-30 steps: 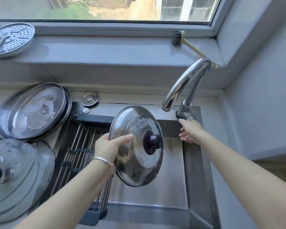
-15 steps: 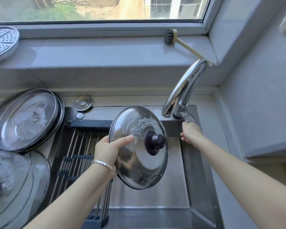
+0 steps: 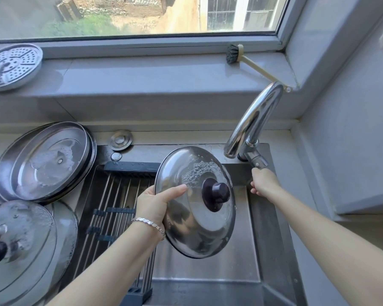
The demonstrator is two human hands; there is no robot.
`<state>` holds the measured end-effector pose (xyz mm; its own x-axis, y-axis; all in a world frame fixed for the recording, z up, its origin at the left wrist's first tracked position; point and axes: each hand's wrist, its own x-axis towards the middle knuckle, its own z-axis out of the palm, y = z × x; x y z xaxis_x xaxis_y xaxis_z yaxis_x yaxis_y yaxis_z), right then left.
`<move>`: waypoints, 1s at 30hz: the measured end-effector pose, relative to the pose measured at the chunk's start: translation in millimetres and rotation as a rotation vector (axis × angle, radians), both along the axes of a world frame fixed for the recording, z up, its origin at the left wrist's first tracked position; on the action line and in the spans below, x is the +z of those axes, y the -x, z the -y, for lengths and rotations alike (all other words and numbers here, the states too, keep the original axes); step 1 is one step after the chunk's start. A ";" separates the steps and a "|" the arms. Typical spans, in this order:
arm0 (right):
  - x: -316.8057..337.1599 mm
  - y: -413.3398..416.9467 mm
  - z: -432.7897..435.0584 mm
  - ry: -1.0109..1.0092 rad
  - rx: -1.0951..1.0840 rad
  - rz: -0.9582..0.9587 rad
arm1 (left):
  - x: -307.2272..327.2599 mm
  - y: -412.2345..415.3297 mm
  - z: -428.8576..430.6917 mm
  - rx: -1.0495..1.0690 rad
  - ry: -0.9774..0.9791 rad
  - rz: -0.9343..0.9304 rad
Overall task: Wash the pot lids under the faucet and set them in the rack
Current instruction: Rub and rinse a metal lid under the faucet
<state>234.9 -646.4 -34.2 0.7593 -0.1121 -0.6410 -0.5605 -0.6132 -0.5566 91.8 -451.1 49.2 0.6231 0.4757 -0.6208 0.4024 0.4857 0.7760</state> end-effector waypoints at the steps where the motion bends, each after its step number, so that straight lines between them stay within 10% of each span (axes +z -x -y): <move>1: 1.0 1.6 -0.5 0.023 0.003 0.002 | 0.1 0.8 0.3 -0.004 -0.002 -0.001; 8: 47.6 39.2 -35.7 0.187 0.151 0.161 | 1.8 6.6 3.1 0.012 -0.080 0.000; 14: 81.8 119.9 -103.4 -0.184 0.652 0.515 | -1.1 11.6 12.7 0.019 -0.261 -0.042; 18: 74.2 80.0 -121.4 -0.092 0.324 0.415 | 1.2 19.8 16.4 0.029 -0.371 -0.026; 24: 83.9 147.0 -127.5 -0.124 0.688 0.703 | 4.8 16.4 1.4 0.122 -0.202 0.012; 30: 88.1 92.7 -133.9 -0.055 0.394 0.469 | -2.6 19.8 6.8 0.112 -0.232 0.000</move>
<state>142.2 -512.6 53.9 0.9396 0.2579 -0.2252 0.0146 -0.6874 -0.7262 72.0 -457.9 46.6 0.5584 0.6716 -0.4869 0.3560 0.3362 0.8719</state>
